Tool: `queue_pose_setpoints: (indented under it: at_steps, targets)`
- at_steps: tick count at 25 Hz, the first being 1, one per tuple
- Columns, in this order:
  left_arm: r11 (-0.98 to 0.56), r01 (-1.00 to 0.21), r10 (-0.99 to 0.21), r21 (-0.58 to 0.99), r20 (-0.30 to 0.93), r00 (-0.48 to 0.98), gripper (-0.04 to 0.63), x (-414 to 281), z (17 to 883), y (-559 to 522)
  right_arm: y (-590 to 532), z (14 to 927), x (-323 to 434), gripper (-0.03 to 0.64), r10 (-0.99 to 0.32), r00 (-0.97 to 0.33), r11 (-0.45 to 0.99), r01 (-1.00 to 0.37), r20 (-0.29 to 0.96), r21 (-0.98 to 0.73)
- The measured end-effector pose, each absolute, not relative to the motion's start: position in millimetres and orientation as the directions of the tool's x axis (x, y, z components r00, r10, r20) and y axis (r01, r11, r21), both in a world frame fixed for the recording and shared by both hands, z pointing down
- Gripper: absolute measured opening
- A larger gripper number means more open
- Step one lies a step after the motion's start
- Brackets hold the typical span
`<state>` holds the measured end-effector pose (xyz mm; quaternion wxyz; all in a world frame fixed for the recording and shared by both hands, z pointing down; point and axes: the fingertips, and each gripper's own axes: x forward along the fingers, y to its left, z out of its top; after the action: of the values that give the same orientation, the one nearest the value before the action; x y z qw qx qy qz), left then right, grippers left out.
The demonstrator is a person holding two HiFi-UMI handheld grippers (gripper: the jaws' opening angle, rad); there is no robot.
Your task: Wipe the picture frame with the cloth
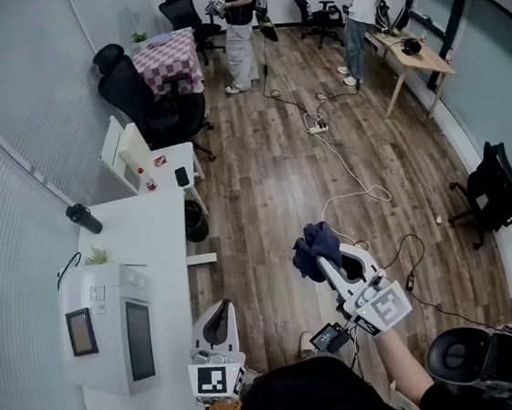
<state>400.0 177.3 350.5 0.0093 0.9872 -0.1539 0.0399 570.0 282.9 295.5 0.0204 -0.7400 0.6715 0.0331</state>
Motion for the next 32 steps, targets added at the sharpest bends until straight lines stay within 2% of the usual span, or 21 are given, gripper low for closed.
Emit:
queue_pose_setpoints:
  at_steps: [4,10,15,19,25,29,32]
  targets:
    - [-0.946,-0.325,-0.323,0.005,0.072,0.943,0.017,370.2,348.0,154.3,263.6,296.2,550.8,0.048,-0.992,0.1,-0.101,-0.995,-0.072,0.003]
    - [-0.899,-0.438,-0.437,-0.004,0.061,0.897,0.017,294.6,343.4,114.4,211.4,286.3,499.2,0.049,-0.997,-0.015,0.016,-1.0,-0.08,-0.012]
    - [-0.799,-0.601,-0.6,-0.017,0.055,0.798,0.018,189.7,350.6,67.3,151.3,275.4,426.2,0.049,-0.986,-0.142,0.141,-0.99,-0.088,0.011]
    - [-0.678,-0.735,-0.734,-0.012,0.064,0.676,0.022,80.2,362.2,35.7,88.4,274.8,337.0,0.049,-0.951,-0.296,0.294,-0.955,-0.091,0.029]
    - [-0.565,-0.825,-0.816,0.004,0.142,0.56,0.171,-39.2,392.6,4.1,3.5,270.7,195.1,0.049,-0.854,-0.516,0.506,-0.853,-0.065,0.126]
    - [-0.595,-0.802,-0.787,-0.05,0.241,0.569,0.312,-55.4,422.0,-32.2,-52.5,282.5,137.1,0.049,-0.799,-0.6,0.593,-0.777,0.038,0.211]
    - [-0.618,-0.779,-0.762,-0.105,0.323,0.561,0.358,-49.6,440.3,-65.0,-103.9,299.2,105.2,0.049,-0.745,-0.654,0.665,-0.71,0.135,0.23]
